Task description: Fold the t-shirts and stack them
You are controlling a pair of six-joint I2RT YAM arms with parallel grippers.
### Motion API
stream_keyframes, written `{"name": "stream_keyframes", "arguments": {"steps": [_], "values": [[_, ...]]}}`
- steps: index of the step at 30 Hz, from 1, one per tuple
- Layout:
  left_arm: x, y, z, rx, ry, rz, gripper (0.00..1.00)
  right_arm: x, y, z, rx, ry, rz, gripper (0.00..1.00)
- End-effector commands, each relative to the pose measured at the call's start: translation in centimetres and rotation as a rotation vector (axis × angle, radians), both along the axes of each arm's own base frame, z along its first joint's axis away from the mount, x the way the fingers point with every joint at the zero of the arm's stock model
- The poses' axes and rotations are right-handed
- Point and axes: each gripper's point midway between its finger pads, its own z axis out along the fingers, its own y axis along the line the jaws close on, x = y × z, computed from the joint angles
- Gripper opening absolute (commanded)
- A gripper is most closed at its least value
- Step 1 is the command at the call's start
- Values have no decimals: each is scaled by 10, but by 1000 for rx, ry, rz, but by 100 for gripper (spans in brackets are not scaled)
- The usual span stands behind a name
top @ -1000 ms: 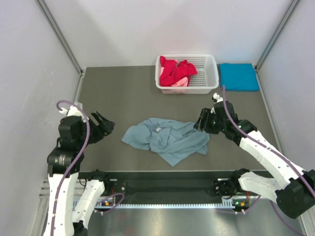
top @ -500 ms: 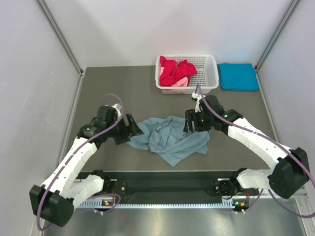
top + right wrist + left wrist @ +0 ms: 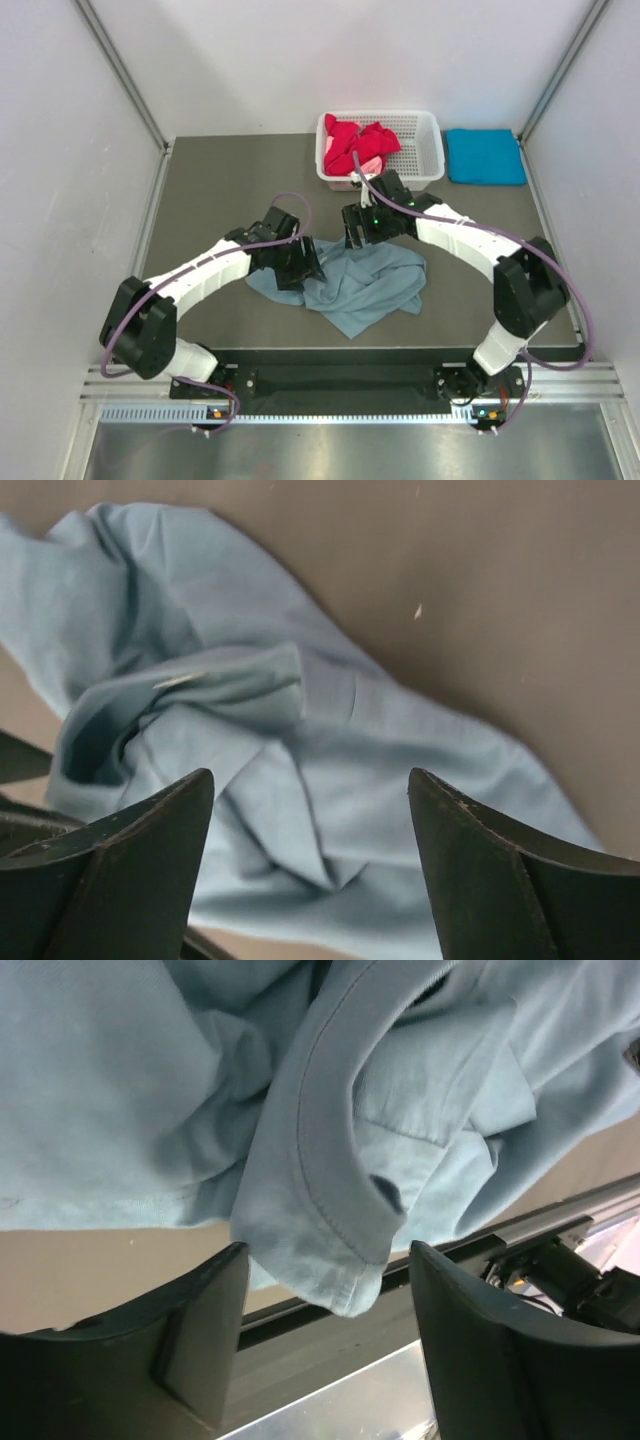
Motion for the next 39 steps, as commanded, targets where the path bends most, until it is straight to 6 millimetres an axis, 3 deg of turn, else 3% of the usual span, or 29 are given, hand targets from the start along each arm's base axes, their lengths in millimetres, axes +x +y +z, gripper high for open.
{"name": "stream_keyframes", "arguments": {"steps": [1,6,9,13,16,20,22,23,26,33,37,39], "values": [[11,-11,14,8,-35,-4,68,29,11,6,-14,-73,42,77],[14,-14,7,34,-15,-20,58,46,18,-1,-40,-72,54,69],[10,-11,1,51,6,-29,48,46,19,-16,-63,-37,63,63],[7,-9,2,50,-4,-33,39,41,19,-23,-60,-18,73,51],[6,-8,2,50,-6,-43,27,39,16,-27,-61,-14,61,42],[12,4,8,116,-50,-28,6,36,17,-16,-37,-19,61,16],[17,12,24,145,-102,-14,1,34,19,-5,-18,-27,63,7],[19,17,31,164,-131,-10,0,32,19,8,1,-46,61,1],[32,33,62,215,-251,25,0,30,16,33,27,-91,33,0],[48,50,182,158,-603,69,0,21,-18,183,194,-403,-133,0],[37,83,252,151,-806,151,0,1,-26,261,307,-526,-116,0],[31,103,284,173,-893,201,0,-22,-19,292,404,-565,-30,0]]}}
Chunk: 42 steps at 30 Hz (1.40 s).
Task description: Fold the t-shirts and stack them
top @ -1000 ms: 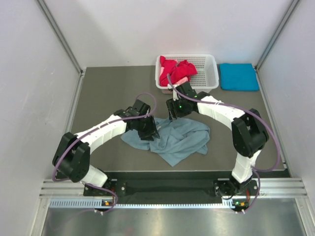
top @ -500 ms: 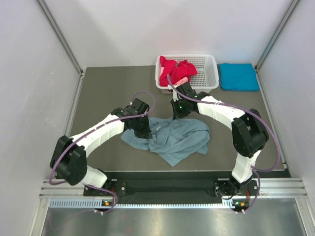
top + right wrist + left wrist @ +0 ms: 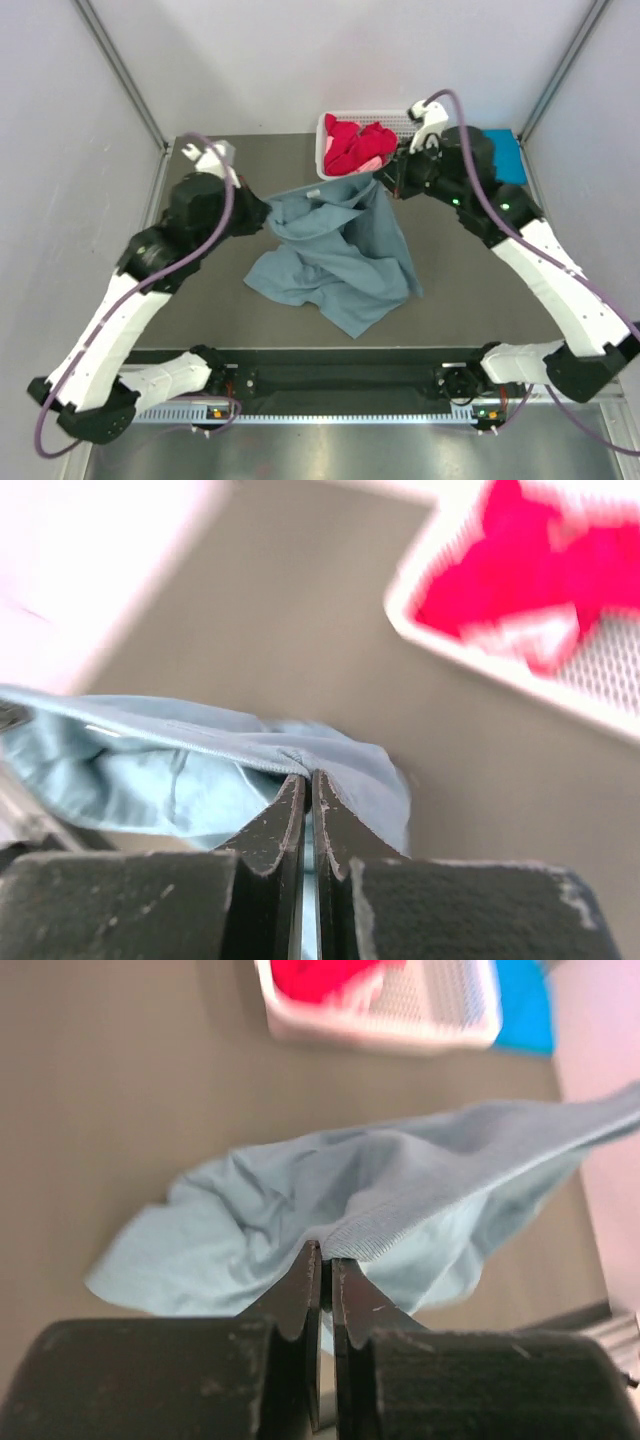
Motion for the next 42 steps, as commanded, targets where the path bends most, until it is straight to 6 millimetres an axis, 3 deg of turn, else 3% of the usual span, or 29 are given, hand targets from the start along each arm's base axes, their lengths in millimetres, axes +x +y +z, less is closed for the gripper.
{"name": "stream_keyframes", "arguments": {"steps": [1,5,10,11,14,18,20,21,25,27,29,33,35,36,37,39,42], "values": [[-14,49,59,60,-186,112,0,-33,4,70,140,-122,98,0],[-41,100,129,34,-375,253,0,-91,31,124,309,-200,335,0],[-83,147,191,-34,-554,349,0,-151,63,159,437,-205,522,0],[-93,154,207,-53,-596,349,0,-151,68,162,445,-200,524,0],[-108,160,231,-71,-650,324,0,-156,73,186,496,-242,529,0],[-112,163,248,-88,-688,324,0,-149,68,228,556,-330,487,0],[-106,161,249,-90,-691,337,0,-139,70,233,536,-366,451,0],[-97,154,252,-92,-694,338,0,-137,64,245,539,-401,426,0],[-59,122,250,-99,-660,307,0,-104,47,248,414,-505,251,0],[-48,104,255,-111,-667,254,0,-99,52,240,364,-503,259,0],[-47,95,263,-135,-679,222,0,-100,67,217,315,-455,323,3],[-39,76,253,-168,-639,168,0,-122,115,149,281,-290,526,35],[-33,69,243,-199,-614,165,0,-137,134,128,271,-252,597,52],[-35,69,242,-216,-616,163,0,-150,149,101,246,-210,646,59],[-30,65,233,-224,-594,164,0,-158,159,101,277,-227,681,67],[-28,63,232,-237,-589,168,0,-169,179,70,257,-177,722,75],[-26,58,230,-249,-576,159,0,-173,200,41,211,-153,736,83]]}}
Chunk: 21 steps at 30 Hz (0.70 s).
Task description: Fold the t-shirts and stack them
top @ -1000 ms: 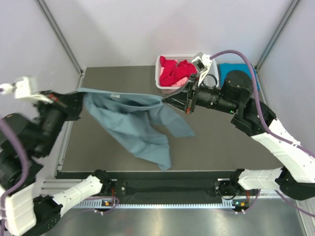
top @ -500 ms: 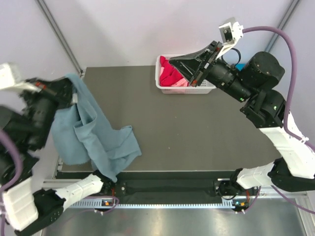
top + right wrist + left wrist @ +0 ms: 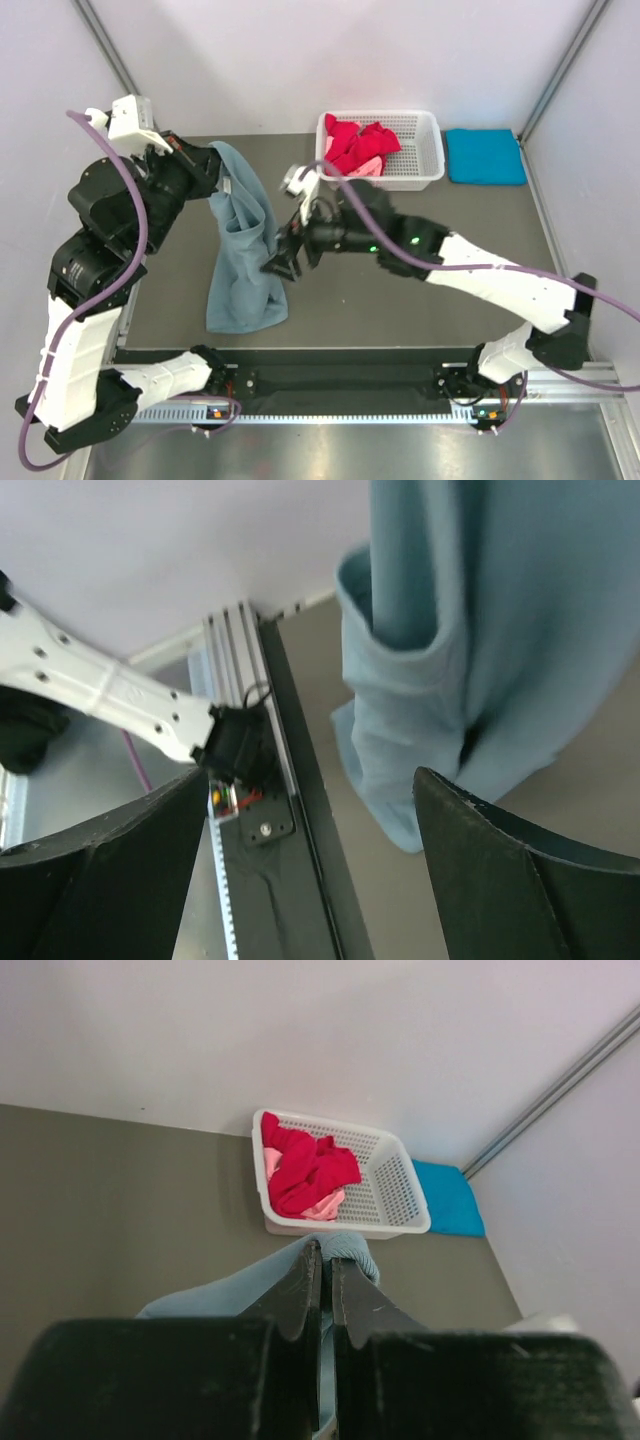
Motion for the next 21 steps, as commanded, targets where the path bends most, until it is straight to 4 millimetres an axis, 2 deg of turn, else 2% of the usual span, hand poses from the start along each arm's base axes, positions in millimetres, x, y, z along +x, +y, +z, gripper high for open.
{"name": "stream_keyframes", "arguments": {"steps": [1,3,6,8,11,14,15,17,18,19,21], "values": [[-11,1,52,-159,-149,-28,0,-12,22,17,90,-55,51,84],[-12,0,53,-166,-153,-33,0,-11,31,6,76,-51,51,83],[-12,-2,53,-167,-150,-44,0,-3,40,3,85,-61,12,83],[-12,-2,51,-166,-144,-43,0,6,45,1,89,-60,-29,79],[-15,1,51,-174,-148,-39,0,16,54,8,133,-45,-82,70],[-17,2,51,-174,-147,-38,0,15,65,11,164,-54,-108,68],[-18,4,52,-176,-151,-37,0,13,69,18,198,-50,-112,68],[-19,5,49,-174,-147,-32,0,19,75,13,197,-29,-142,64],[-22,9,50,-182,-152,-22,0,24,76,17,204,-28,-182,61],[-21,10,48,-184,-149,-16,0,30,77,13,188,-27,-221,48],[-27,16,50,-190,-161,-7,0,31,83,18,195,-29,-218,27]]}}
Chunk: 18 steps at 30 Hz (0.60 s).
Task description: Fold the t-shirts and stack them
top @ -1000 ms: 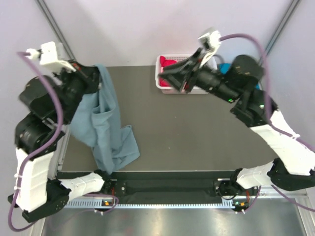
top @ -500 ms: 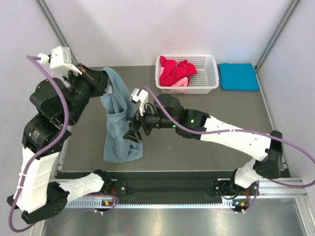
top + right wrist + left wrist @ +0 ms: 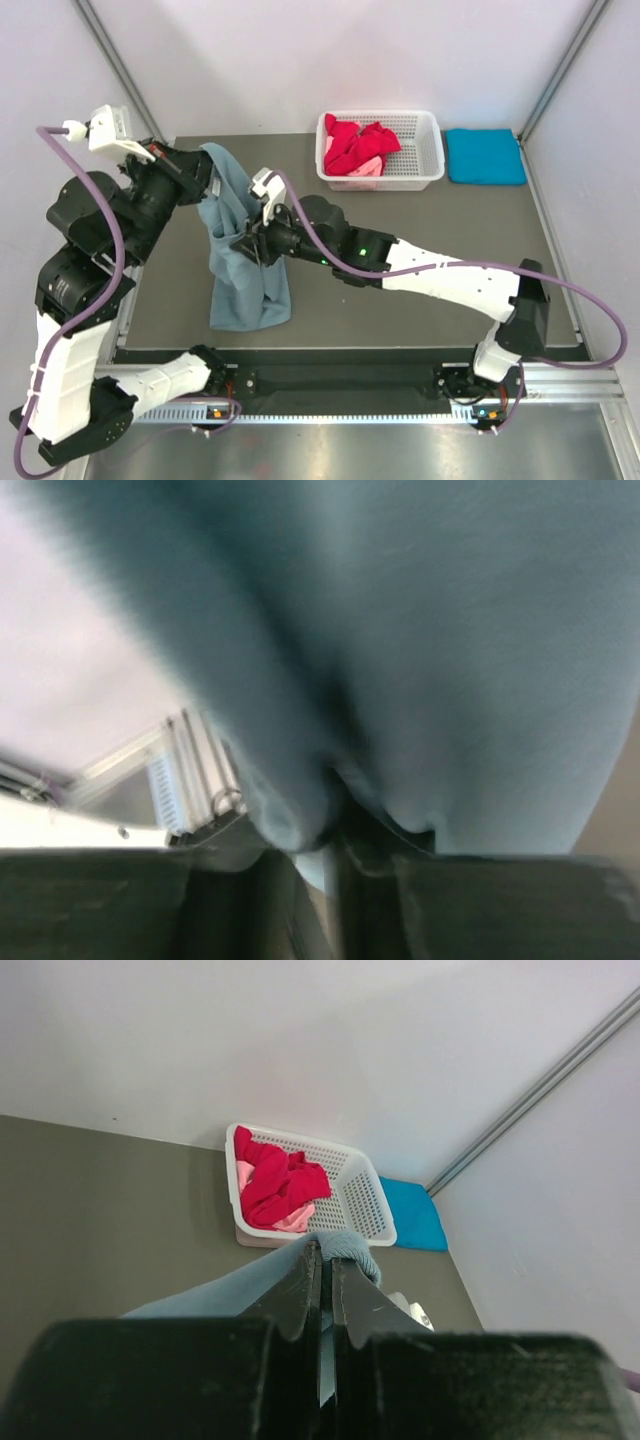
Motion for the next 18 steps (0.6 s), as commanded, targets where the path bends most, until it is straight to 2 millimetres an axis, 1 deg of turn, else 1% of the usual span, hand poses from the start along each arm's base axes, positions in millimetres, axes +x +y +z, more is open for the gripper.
{"name": "stream_keyframes", "arguments": {"steps": [1,2,3,4,5,6,7,8,9,10,11,12,13,14,15,17,18], "values": [[-12,19,34,-98,-115,48,0,5,11,54,147,-30,-46,9],[-19,28,38,-104,-128,68,0,-1,13,60,165,-30,-21,1],[-23,36,37,-87,-129,94,0,-10,15,74,196,-27,12,0],[-28,53,42,-92,-144,162,0,-24,21,78,205,-21,84,0],[-39,68,47,-97,-169,197,0,-34,22,98,245,-25,123,0],[-48,84,54,-78,-196,243,0,-49,24,108,268,-13,174,0],[-55,100,59,-80,-211,305,0,-63,29,113,278,-6,242,0],[-66,113,65,-87,-237,335,0,-74,28,136,315,-16,281,0],[-76,124,76,-82,-276,359,0,-90,30,150,341,-17,328,0],[-81,130,82,-82,-297,372,0,-102,36,148,327,-4,386,0],[-86,135,88,-85,-320,380,0,-114,32,173,366,-1,429,0],[-90,139,94,-79,-344,387,0,-121,33,180,378,4,461,0],[-92,140,101,-90,-367,389,0,-127,37,180,372,20,494,0],[-91,137,105,-86,-384,379,0,-130,33,190,393,34,503,0],[-88,134,108,-66,-394,376,0,-132,31,193,404,36,512,0],[-76,122,114,-50,-405,361,0,-129,23,191,401,32,493,0],[-68,113,114,-27,-406,339,0,-126,20,187,389,28,472,0]]}}
